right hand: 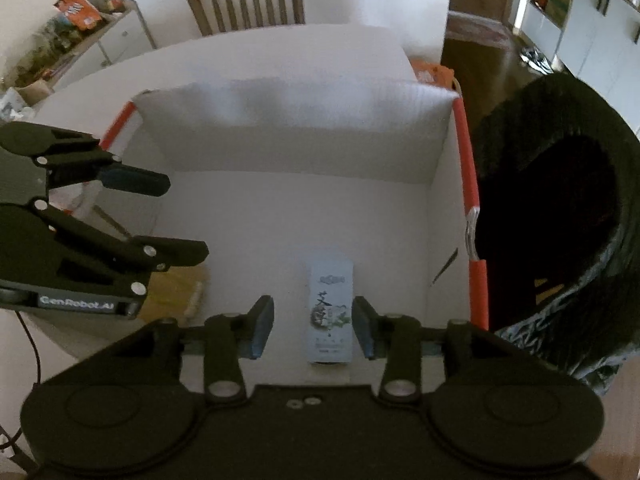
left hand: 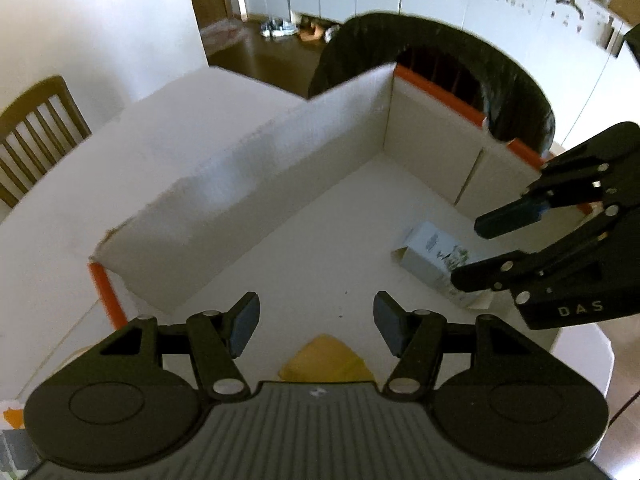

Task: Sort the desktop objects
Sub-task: 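Lower both grippers into the shoebox and open them to release the items, then move both grippers back over the pile of snacks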

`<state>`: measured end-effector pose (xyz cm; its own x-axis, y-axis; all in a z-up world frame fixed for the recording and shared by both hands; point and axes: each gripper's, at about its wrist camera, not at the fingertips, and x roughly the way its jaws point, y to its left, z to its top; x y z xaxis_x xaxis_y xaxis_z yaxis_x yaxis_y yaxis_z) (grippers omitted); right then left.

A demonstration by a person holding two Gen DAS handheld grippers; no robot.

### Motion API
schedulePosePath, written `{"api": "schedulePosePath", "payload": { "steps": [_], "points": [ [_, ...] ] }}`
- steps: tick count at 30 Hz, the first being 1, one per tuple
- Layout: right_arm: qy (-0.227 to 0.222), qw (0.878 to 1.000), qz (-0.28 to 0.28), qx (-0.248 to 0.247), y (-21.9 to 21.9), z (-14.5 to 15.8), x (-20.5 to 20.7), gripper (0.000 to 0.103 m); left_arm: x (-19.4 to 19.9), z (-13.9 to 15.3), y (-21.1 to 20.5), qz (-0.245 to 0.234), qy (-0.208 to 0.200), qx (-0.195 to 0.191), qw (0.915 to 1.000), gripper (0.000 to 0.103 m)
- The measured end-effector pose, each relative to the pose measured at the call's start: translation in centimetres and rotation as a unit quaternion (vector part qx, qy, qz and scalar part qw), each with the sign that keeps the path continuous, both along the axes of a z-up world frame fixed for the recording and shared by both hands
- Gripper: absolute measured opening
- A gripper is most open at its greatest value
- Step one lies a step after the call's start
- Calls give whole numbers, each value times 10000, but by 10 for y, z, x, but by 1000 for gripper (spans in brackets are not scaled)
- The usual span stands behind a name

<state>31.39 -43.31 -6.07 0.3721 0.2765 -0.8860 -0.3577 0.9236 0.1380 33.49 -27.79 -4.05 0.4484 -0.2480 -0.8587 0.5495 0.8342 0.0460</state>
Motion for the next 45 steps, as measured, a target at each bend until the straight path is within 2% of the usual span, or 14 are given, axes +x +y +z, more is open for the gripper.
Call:
{"api": "schedulePosePath", "payload": {
  "steps": [4, 7, 10, 11, 13, 18, 22, 25, 28, 30, 31, 45],
  "points": [
    [-134, 9998, 133, 59, 3, 8, -11, 47, -12, 11, 4, 100, -258, -1, 9996, 62],
    [-213, 9995, 207, 102, 6, 14, -15, 53, -21, 19, 10, 215, -372, -114, 9990, 62],
    [-305, 9991, 249, 147, 5, 20, -19, 55, -28, 27, 18, 366, -399, -285, 9981, 62],
    [-336, 9989, 267, 162, 5, 21, -20, 55, -31, 29, 20, 421, -407, -332, 9977, 66],
    [-391, 9986, 296, 186, 5, 24, -24, 65, -36, 32, 23, 509, -457, -377, 9969, 70],
    [-523, 9978, 343, 225, 10, 30, -32, 69, -49, 39, 33, 647, -587, -452, 9952, 76],
    [-632, 9971, 339, 239, 13, 36, -39, 74, -56, 41, 43, 720, -527, -610, 9941, 80],
    [-733, 9965, 311, 271, 17, 42, -45, 78, -66, 47, 54, 737, -565, -722, 9931, 87],
    [-813, 9958, 312, 279, 24, 46, -50, 80, -72, 51, 65, 798, -580, -834, 9916, 90],
    [-838, 9956, 282, 295, 28, 47, -52, 80, -76, 53, 74, 861, -591, -899, 9905, 100],
    [-846, 9956, 265, 303, 30, 47, -53, 81, -77, 55, 77, 887, -603, -926, 9899, 101],
    [-880, 9951, 21, 458, 74, 59, -75, 83, -111, 68, 162, 1263, -565, -1292, 9819, 101]
  ]
}}
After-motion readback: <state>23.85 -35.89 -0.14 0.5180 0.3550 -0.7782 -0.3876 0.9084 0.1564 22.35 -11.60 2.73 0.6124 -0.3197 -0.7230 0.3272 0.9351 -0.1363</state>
